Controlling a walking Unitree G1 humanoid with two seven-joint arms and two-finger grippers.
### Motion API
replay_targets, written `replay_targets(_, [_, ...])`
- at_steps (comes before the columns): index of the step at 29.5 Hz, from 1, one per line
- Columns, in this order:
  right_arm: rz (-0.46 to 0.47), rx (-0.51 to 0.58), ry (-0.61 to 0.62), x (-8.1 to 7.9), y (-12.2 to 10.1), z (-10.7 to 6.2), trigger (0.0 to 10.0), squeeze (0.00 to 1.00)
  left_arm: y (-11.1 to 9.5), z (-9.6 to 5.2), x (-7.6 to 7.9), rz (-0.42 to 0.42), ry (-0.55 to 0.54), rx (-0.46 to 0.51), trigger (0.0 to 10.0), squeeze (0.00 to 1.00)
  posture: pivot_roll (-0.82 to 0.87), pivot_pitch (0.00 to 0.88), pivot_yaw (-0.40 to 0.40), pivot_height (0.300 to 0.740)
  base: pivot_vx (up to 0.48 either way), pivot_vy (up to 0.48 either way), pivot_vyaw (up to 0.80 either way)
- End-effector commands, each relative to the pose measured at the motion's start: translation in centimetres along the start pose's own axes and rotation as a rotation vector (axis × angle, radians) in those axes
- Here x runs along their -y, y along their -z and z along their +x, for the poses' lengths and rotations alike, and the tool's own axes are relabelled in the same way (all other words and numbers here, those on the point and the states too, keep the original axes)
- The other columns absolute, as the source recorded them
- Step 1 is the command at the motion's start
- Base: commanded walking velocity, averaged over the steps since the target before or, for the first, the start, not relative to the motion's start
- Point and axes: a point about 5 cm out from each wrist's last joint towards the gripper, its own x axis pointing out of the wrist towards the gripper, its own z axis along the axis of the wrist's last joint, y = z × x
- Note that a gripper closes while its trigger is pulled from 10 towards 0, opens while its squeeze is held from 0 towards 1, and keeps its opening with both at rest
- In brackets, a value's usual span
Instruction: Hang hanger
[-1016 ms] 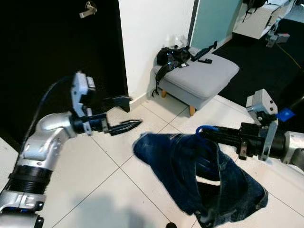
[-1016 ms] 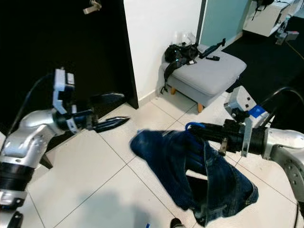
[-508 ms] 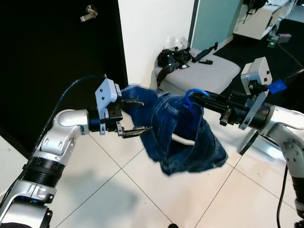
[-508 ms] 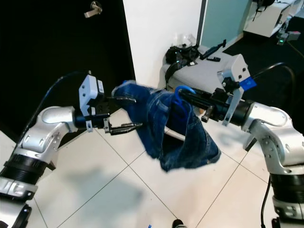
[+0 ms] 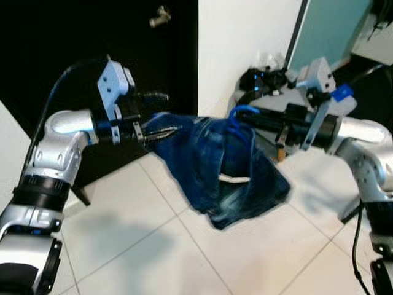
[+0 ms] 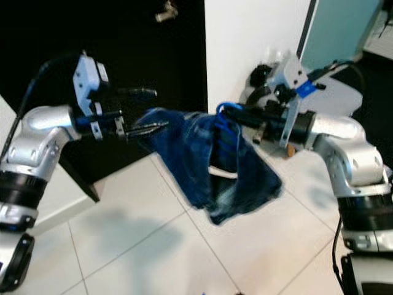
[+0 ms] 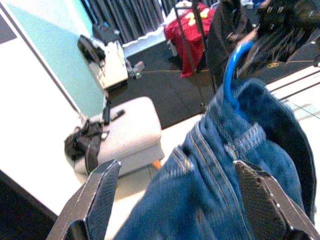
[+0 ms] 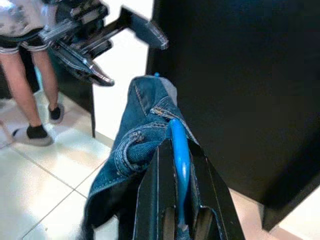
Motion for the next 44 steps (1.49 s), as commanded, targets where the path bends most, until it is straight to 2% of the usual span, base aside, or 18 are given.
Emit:
replay_targets(1, [-0.074, 0.019, -0.028, 0.2, -1.1, 0.6, 0.0, 0.00, -0.4, 0.2, 0.0, 0.035, 0.029, 0.007, 10.0, 0.00, 0.05, 0.000, 0.010, 0.740, 0.000, 0.000, 0.00])
replay_targets(3, [-0.075, 0.020, -0.029, 0.2, -1.1, 0.6, 0.0, 0.00, -0.3, 0.2, 0.0, 0.036, 0.031, 0.006, 10.0, 0.00, 0.05, 0.000, 0.010, 0.740, 0.000, 0.000, 0.00])
replay_targets(5, [-0.117, 0.030, -0.066, 0.7, -2.3, 1.1, 0.0, 0.00, 0.2, 0.6, 0.7, 0.043, 0.093, -0.025, 10.0, 0.00, 0.07, 0.000, 0.003, 0.740, 0.000, 0.000, 0.00])
replay_targets(9, [-0.153, 0.034, -0.104, 0.8, -3.3, 1.5, 0.0, 0.00, 0.5, 0.8, 1.2, 0.040, 0.142, -0.045, 10.0, 0.00, 0.07, 0.000, 0.003, 0.740, 0.000, 0.000, 0.00])
replay_targets(13, [-0.201, 0.031, -0.164, 0.5, -4.2, 1.7, 0.0, 0.00, 1.3, 1.0, 1.9, 0.026, 0.203, -0.086, 10.0, 0.00, 0.06, 0.000, 0.010, 0.740, 0.000, 0.000, 0.00])
replay_targets(21, [-0.230, 0.057, -0.250, -0.6, -5.1, 2.0, 0.0, 0.00, 2.0, 1.4, 2.4, -0.002, 0.183, -0.087, 10.0, 0.00, 0.05, 0.000, 0.027, 0.740, 0.000, 0.000, 0.00])
replay_targets(23, [-0.242, 0.080, -0.304, -1.4, -5.8, 2.2, 0.0, 0.00, 2.1, 2.0, 2.0, -0.007, 0.149, -0.080, 10.0, 0.00, 0.04, 0.000, 0.030, 0.740, 0.000, 0.000, 0.00])
replay_targets(31, [-0.262, 0.116, -0.355, -2.0, -6.9, 2.3, 0.0, 0.00, 2.7, 2.3, 2.2, -0.049, 0.149, -0.106, 10.0, 0.00, 0.04, 0.000, 0.032, 0.740, 0.000, 0.000, 0.00])
replay_targets(32, [-0.264, 0.121, -0.358, -2.1, -7.0, 2.3, 0.0, 0.00, 2.9, 2.2, 2.4, -0.058, 0.159, -0.113, 5.9, 0.00, 0.04, 0.000, 0.031, 0.740, 0.000, 0.000, 0.00])
replay_targets(33, [-0.264, 0.121, -0.358, -2.1, -7.0, 2.3, 0.0, 0.00, 2.9, 2.2, 2.4, -0.058, 0.159, -0.113, 5.9, 0.00, 0.04, 0.000, 0.031, 0.740, 0.000, 0.000, 0.00])
replay_targets(35, [-0.267, 0.136, -0.367, -2.2, -7.2, 2.4, 0.0, 0.00, 3.4, 2.0, 3.1, -0.078, 0.202, -0.141, 0.0, 0.00, 0.04, 0.000, 0.032, 0.740, 0.000, 0.000, 0.00])
replay_targets(44, [-0.261, 0.183, -0.384, -2.8, -7.9, 2.2, 0.0, 0.00, 4.8, 1.8, 5.1, -0.145, 0.313, -0.188, 0.0, 0.00, 0.04, 0.000, 0.039, 0.740, 0.000, 0.000, 0.00])
